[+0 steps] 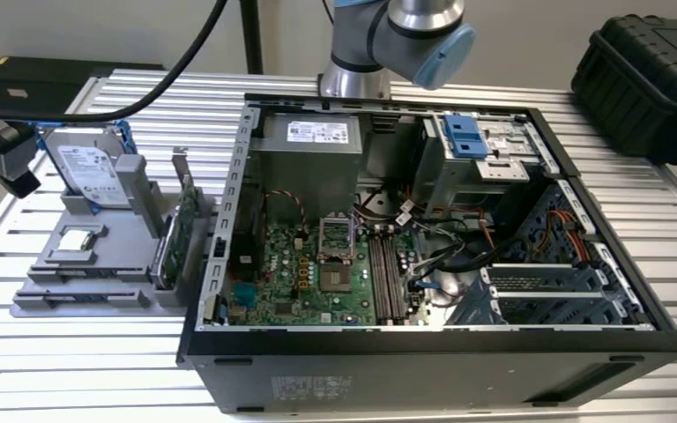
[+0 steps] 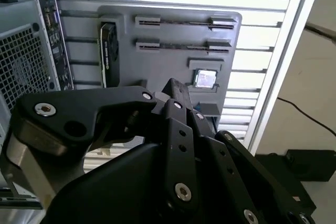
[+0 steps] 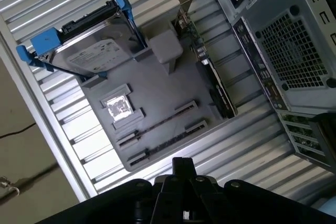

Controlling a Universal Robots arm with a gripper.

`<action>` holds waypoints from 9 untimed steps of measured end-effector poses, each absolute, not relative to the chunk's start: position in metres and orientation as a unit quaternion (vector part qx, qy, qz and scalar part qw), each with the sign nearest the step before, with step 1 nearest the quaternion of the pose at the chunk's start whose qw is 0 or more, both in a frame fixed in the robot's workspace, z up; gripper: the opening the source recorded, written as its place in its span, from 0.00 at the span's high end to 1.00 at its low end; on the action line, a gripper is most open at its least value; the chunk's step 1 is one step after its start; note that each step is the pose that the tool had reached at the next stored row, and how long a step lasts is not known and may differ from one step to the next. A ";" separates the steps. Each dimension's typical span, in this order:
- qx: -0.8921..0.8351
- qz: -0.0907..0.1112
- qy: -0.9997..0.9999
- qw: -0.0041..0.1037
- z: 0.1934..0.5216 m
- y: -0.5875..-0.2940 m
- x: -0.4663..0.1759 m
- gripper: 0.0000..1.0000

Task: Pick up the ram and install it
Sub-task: 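Pick up the ram and move it above insertion slot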

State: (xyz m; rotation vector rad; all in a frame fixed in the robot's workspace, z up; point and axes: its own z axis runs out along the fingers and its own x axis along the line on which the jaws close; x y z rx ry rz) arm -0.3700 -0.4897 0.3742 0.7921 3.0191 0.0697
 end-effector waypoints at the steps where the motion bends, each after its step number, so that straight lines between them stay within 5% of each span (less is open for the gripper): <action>1: 0.256 0.022 0.966 0.010 0.374 -0.490 -0.370 1.00; 9: 0.277 0.022 0.961 0.010 0.374 -0.490 -0.370 1.00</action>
